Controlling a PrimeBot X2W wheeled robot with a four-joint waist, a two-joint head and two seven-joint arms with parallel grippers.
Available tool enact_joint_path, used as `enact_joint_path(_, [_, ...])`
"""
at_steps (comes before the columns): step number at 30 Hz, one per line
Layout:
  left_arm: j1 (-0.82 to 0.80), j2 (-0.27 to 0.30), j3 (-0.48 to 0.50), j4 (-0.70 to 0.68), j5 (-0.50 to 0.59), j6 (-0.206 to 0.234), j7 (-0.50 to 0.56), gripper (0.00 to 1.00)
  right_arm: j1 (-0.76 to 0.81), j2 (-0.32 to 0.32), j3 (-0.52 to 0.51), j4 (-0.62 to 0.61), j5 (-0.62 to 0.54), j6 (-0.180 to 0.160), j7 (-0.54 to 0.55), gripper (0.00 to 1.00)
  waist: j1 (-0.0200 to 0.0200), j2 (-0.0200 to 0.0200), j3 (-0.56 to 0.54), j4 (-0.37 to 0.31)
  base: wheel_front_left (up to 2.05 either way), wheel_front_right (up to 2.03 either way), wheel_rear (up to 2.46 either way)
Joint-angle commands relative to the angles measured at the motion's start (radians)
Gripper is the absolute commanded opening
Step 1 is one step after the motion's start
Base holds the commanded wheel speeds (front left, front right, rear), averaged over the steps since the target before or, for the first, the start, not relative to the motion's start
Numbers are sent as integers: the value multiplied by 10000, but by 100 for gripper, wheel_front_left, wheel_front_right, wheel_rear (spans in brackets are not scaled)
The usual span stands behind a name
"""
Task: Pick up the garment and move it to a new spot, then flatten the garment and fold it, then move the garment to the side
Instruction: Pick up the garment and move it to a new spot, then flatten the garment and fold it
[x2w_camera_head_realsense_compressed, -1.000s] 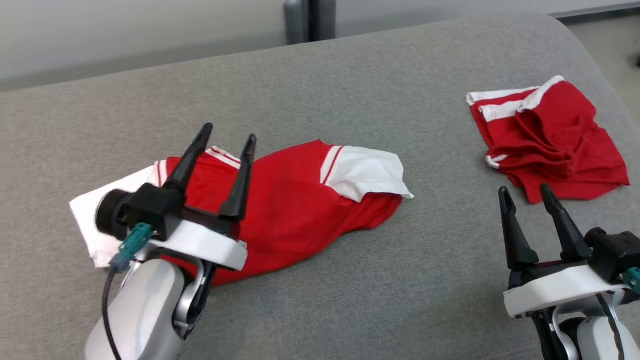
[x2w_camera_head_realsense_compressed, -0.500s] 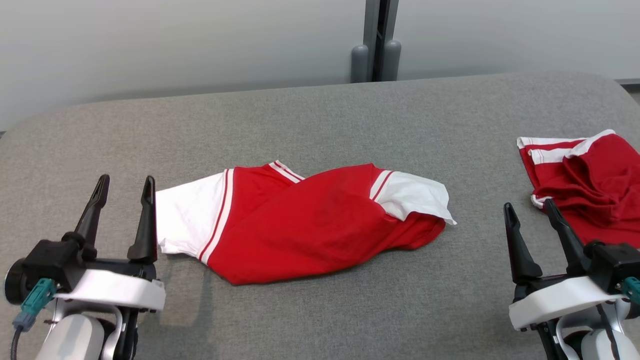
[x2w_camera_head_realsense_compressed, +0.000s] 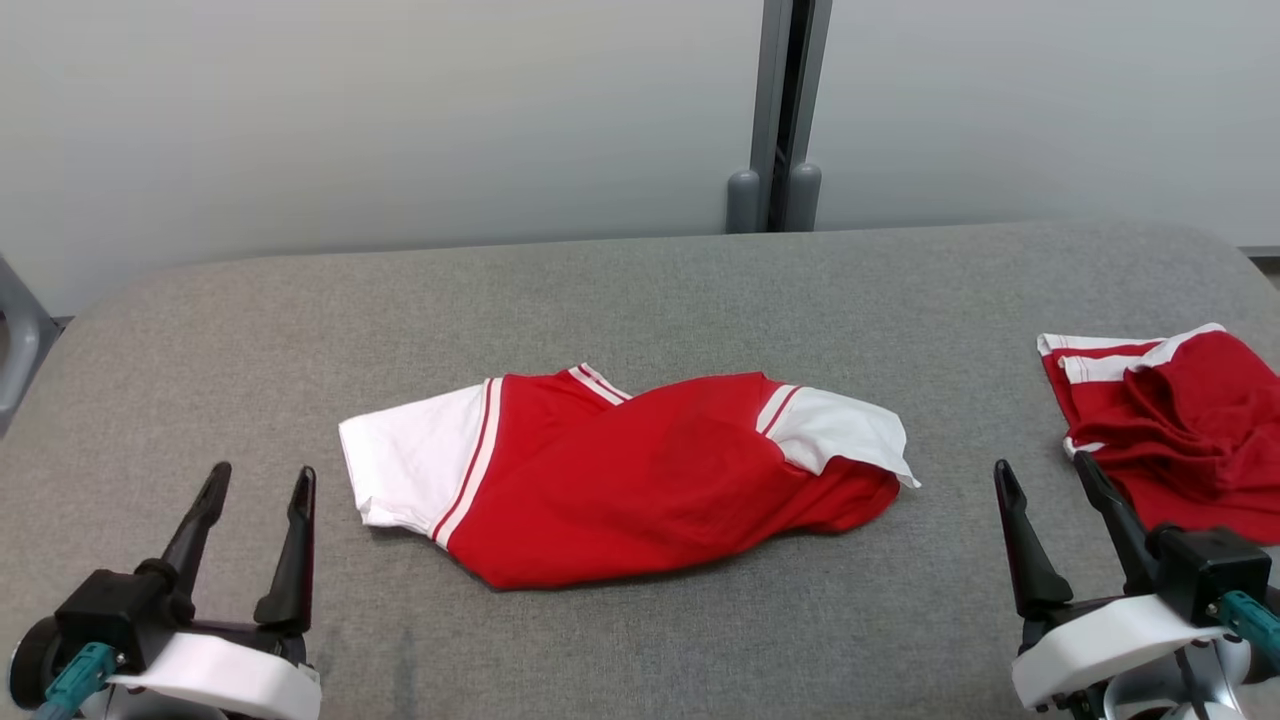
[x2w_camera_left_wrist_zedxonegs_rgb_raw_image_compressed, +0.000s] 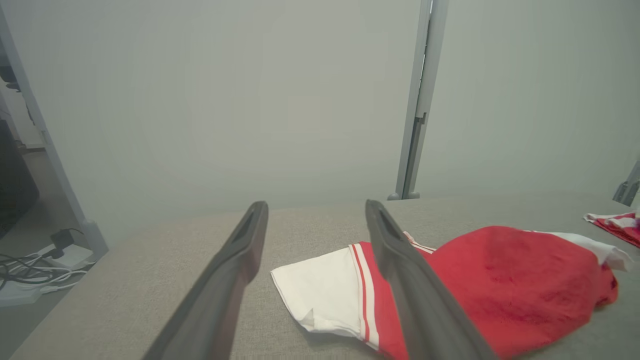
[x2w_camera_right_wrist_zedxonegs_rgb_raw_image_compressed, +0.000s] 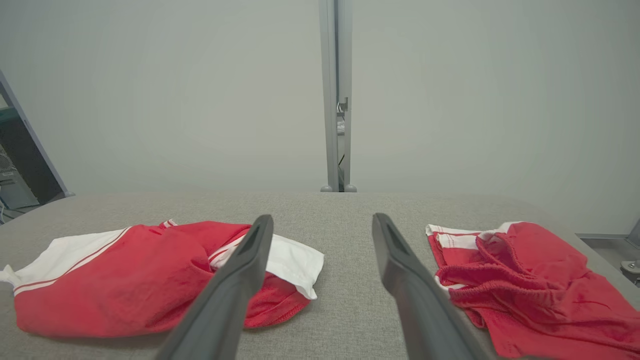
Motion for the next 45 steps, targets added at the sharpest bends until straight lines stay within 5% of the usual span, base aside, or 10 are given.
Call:
enact_joint_path(1, [35,72,0,-46,12,21,0,100,97,-48,-21,-31,-70,-7,34,100,0,-1,-53,-3,0,0,0])
enact_joint_path(45, [431,192,-453,-794,-52,440,504,100,451,-49,-70,-427,-16,-8,319,100,0,-1,-132,126,0,0,0])
